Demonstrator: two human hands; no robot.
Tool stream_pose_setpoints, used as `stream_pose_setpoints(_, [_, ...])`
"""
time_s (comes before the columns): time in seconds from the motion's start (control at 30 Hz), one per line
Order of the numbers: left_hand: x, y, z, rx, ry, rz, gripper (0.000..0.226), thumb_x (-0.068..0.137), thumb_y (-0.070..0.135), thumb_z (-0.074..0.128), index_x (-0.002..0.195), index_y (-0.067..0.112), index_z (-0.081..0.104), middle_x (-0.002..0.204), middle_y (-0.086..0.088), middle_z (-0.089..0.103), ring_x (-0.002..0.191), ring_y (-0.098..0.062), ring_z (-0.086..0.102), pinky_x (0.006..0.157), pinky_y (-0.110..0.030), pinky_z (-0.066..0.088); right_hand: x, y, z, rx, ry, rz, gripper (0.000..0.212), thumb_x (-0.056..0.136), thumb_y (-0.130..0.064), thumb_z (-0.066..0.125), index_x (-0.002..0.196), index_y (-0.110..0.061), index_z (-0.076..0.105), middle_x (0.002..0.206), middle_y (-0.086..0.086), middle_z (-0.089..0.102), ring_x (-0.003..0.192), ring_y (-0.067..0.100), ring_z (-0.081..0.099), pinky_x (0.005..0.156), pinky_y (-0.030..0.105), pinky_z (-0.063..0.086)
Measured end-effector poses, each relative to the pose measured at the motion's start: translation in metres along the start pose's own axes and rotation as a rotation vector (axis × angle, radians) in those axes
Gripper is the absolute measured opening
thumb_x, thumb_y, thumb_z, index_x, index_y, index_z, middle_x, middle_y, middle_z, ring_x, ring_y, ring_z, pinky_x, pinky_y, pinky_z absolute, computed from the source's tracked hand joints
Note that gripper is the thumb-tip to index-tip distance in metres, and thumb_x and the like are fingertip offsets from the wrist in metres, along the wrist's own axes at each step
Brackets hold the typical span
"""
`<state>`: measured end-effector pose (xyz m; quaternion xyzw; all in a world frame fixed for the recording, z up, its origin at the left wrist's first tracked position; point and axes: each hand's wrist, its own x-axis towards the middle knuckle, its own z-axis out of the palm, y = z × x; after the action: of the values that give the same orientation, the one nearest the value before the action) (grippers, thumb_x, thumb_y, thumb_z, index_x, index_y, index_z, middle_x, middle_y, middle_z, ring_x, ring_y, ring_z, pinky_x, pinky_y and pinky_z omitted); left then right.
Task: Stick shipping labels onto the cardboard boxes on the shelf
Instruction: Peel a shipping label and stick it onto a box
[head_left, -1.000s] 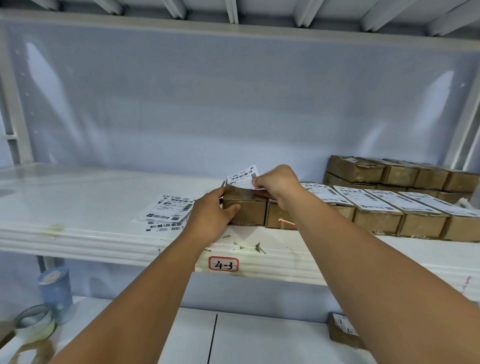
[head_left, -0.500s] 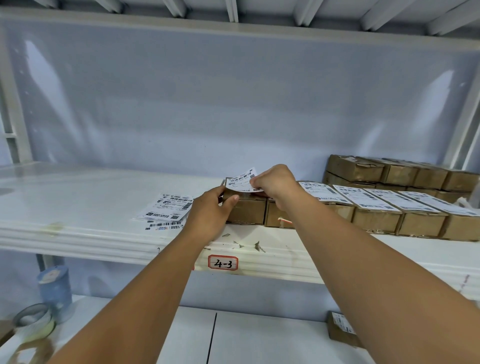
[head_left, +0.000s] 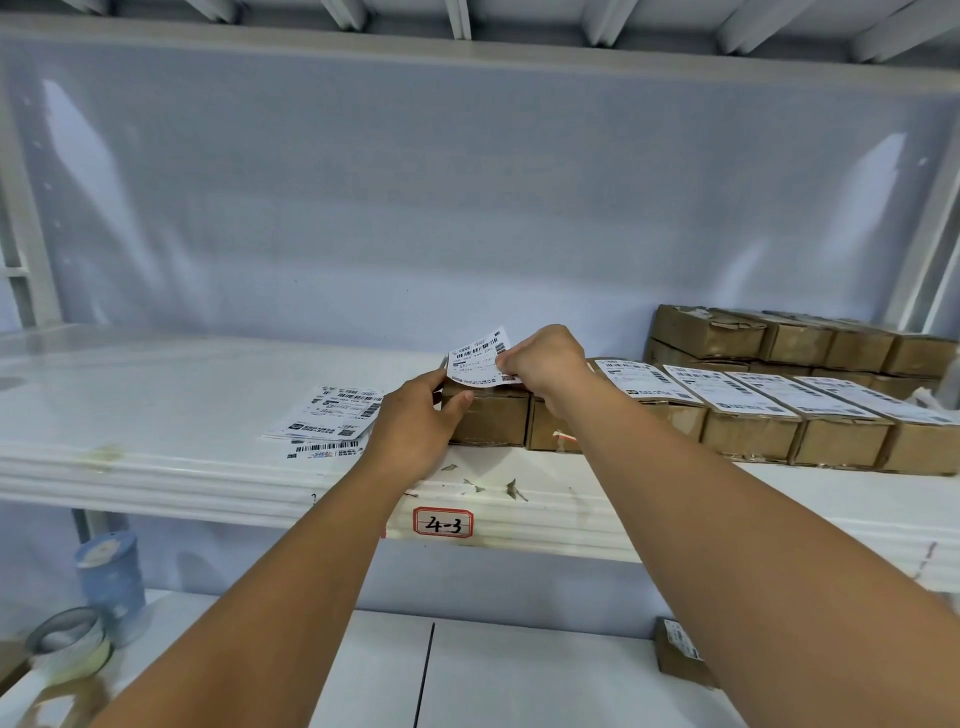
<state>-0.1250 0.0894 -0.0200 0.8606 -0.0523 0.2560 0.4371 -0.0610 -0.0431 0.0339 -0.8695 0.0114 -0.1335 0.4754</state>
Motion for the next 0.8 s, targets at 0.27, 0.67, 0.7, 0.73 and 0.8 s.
stream_pose_setpoints(0.27, [0.0, 0.0008, 0.0004, -0.017, 0.008, -0.021, 0.031, 0.095, 0.028, 0.053, 0.124, 0.018, 0.059, 0.112, 0.004, 0.061, 0.108, -0.014, 0.053, 0.07, -0.015, 0.029, 0.0014, -0.0007, 0.0017, -0.028, 0.018, -0.002, 0.022, 0.081, -0.009, 0.066, 0.1, 0.001, 0.067, 0.097, 0.014, 0.067, 0.085, 0.025, 0.06, 0.064, 0.022, 0.043])
stream_pose_setpoints(0.67, [-0.0013, 0.0006, 0.0004, -0.072, 0.004, -0.031, 0.041, 0.093, 0.027, 0.056, 0.133, 0.022, 0.049, 0.128, 0.004, 0.058, 0.112, -0.009, 0.052, 0.075, -0.012, 0.03, 0.0018, -0.0016, 0.0023, -0.057, 0.017, 0.0, 0.025, 0.083, -0.011, 0.066, 0.106, -0.001, 0.067, 0.103, 0.013, 0.066, 0.09, 0.025, 0.061, 0.069, 0.024, 0.046])
stream_pose_setpoints(0.7, [-0.0009, -0.0003, 0.0006, -0.054, 0.008, -0.022, 0.038, 0.093, 0.027, 0.056, 0.131, 0.022, 0.052, 0.123, 0.006, 0.06, 0.11, -0.009, 0.052, 0.073, -0.012, 0.03, 0.0022, -0.0015, 0.0023, -0.059, 0.019, -0.002, 0.025, 0.083, -0.011, 0.066, 0.106, -0.001, 0.067, 0.103, 0.013, 0.066, 0.091, 0.025, 0.061, 0.069, 0.024, 0.045])
stream_pose_setpoints(0.73, [-0.0004, -0.0013, 0.0009, -0.038, 0.008, -0.016, 0.036, 0.093, 0.028, 0.056, 0.129, 0.022, 0.054, 0.117, 0.008, 0.06, 0.11, -0.01, 0.053, 0.073, -0.013, 0.03, 0.0025, -0.0016, 0.0026, -0.062, 0.022, -0.003, 0.025, 0.083, -0.011, 0.066, 0.106, -0.001, 0.067, 0.101, 0.013, 0.066, 0.089, 0.025, 0.061, 0.068, 0.023, 0.044])
stream_pose_setpoints(0.8, [0.0014, -0.0036, 0.0015, -0.017, 0.006, -0.006, 0.032, 0.093, 0.028, 0.055, 0.125, 0.022, 0.058, 0.113, 0.009, 0.062, 0.11, -0.012, 0.055, 0.073, -0.015, 0.032, 0.0022, -0.0021, 0.0024, -0.066, 0.024, -0.001, 0.025, 0.082, -0.01, 0.065, 0.106, -0.001, 0.067, 0.095, 0.011, 0.064, 0.083, 0.024, 0.058, 0.066, 0.023, 0.043])
